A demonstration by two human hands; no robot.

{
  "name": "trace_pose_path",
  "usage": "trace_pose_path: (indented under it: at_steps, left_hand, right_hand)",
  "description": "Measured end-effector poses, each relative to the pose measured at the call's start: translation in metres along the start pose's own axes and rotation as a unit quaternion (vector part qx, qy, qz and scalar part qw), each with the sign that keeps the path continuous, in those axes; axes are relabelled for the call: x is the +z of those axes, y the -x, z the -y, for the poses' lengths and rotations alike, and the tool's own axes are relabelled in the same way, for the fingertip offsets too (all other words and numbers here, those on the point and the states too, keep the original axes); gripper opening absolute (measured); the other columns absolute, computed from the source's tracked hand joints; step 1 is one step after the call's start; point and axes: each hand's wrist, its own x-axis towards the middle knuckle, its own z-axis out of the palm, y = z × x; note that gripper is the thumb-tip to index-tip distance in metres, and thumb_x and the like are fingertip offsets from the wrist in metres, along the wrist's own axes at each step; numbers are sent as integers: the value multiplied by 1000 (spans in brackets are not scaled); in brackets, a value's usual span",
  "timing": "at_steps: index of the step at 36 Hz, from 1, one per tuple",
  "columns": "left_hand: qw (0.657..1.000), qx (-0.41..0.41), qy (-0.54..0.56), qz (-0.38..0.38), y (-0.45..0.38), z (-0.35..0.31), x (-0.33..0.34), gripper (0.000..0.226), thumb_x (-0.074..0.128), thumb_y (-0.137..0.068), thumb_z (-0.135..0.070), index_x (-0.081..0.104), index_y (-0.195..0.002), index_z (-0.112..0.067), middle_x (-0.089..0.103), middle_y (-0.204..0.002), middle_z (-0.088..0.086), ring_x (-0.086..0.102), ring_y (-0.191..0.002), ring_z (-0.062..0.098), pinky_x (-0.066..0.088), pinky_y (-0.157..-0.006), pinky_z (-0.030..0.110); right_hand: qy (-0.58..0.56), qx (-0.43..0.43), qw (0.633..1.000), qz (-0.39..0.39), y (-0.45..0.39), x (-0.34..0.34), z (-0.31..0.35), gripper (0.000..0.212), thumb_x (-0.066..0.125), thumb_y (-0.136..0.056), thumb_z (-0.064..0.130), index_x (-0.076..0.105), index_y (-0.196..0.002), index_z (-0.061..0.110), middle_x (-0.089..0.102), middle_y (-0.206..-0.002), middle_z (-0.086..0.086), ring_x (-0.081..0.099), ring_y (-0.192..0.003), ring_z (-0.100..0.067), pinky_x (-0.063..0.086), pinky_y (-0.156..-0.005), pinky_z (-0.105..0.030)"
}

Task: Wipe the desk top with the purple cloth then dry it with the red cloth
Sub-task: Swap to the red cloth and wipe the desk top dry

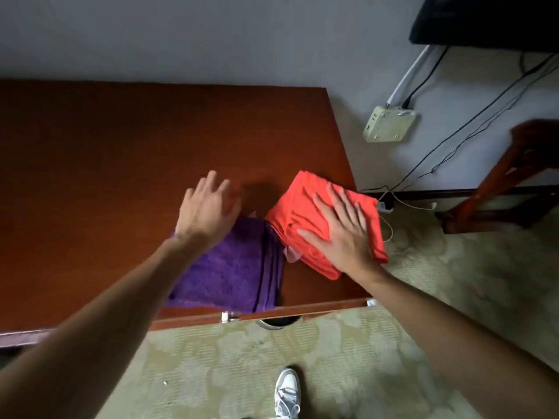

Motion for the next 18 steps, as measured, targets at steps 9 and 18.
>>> trace_pose_path:
  at_steps: [9,18]
  left_hand:
    - [1000,11,16,20,128,-40,17,41,45,-90,-40,65,-115,-16,59,-112,11,58,-93,35,46,-72,43]
    - [994,-52,61,78,147,-56,27,52,45,-83,-32,63,-128,-12,61,-136,13,63,-113,38,52,-89,51]
  right_hand:
    - [6,-23,995,96,68,-24,20,88,29,-87,87,29,-160,37,15,-172,5,11,-159,-19,17,-127,-48]
    - [-10,44,985,167,67,-45,38,83,35,-90,77,38,-157,28,25,-169,-5,23,-156,-29,24,-125,-52]
